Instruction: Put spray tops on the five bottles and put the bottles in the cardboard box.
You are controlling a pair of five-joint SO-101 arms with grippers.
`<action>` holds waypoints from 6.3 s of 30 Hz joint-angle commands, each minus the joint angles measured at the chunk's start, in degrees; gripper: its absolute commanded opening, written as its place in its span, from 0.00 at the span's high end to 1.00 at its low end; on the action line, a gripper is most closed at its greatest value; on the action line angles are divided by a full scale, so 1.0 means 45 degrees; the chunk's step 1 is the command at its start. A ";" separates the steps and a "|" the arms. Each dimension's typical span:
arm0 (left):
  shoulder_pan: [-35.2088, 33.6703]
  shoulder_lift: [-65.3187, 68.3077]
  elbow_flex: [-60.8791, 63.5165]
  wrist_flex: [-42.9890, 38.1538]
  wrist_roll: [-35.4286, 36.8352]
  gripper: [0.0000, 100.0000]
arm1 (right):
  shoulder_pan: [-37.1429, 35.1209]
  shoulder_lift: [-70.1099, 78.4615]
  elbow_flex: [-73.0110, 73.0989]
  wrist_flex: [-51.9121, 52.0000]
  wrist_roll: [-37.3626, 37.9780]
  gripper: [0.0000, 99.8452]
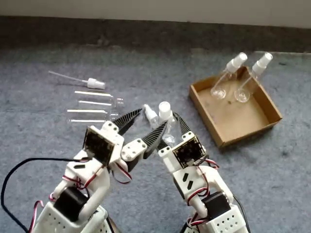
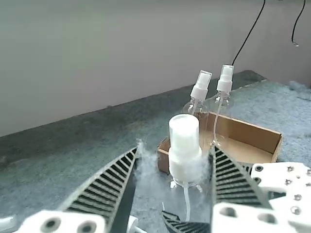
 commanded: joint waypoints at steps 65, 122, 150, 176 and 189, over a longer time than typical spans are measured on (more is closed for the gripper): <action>0.1397 -0.2764 0.4757 -0.1172 0.0000 1.00 | -0.1573 0.3956 -0.8449 0.3546 -0.3263 0.92; -0.0420 -0.2764 0.4777 -0.0801 -0.0078 1.00 | 0.7726 1.8647 -1.5326 0.1944 0.0508 0.92; -0.0420 -0.2745 0.4777 -0.0781 -0.0078 1.00 | 0.6750 2.0386 -1.5306 -0.0068 -0.0586 0.92; -0.0420 -0.2725 0.4777 -0.0723 -0.0078 1.00 | 0.6554 2.1910 -1.4642 -0.0029 -0.0567 0.82; -0.0420 -0.2725 0.4777 -0.0352 -0.0078 1.00 | 0.6632 2.1871 -1.4720 0.0029 -0.0567 0.81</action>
